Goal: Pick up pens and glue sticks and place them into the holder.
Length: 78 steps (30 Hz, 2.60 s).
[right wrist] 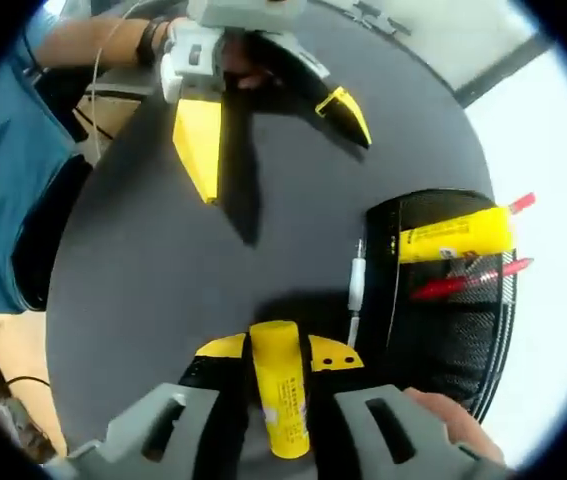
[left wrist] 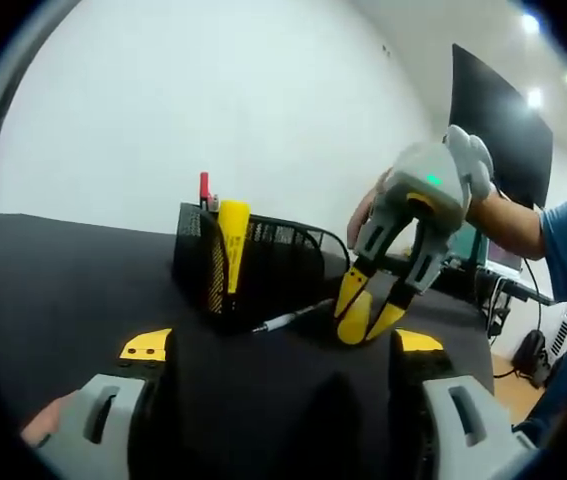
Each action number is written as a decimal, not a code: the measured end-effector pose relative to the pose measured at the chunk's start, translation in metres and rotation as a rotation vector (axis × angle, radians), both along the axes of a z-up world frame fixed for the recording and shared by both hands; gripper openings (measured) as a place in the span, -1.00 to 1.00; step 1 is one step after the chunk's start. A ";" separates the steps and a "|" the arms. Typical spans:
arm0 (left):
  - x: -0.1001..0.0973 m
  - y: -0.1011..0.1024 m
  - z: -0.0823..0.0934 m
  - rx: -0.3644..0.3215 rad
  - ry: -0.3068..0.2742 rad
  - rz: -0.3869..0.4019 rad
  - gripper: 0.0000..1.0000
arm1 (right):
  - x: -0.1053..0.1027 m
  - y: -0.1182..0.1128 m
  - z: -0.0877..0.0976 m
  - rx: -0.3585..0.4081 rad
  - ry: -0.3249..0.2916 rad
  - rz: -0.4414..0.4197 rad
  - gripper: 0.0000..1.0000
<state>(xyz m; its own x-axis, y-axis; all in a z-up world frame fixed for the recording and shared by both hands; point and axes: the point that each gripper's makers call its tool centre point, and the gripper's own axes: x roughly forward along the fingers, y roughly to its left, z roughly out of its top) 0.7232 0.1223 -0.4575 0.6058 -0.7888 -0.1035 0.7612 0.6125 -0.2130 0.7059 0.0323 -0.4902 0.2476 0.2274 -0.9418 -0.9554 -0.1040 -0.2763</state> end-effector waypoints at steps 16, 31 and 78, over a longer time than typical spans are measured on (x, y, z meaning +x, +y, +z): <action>0.004 0.002 0.001 -0.017 0.010 0.020 0.74 | 0.002 -0.002 0.013 0.018 -0.055 0.008 -0.66; 0.005 0.001 -0.004 -0.002 0.030 0.021 0.72 | 0.011 -0.040 0.078 0.209 -0.103 -0.241 -0.67; 0.004 0.003 0.002 -0.023 0.015 0.023 0.70 | 0.068 0.030 0.166 0.751 -0.046 -0.363 -0.67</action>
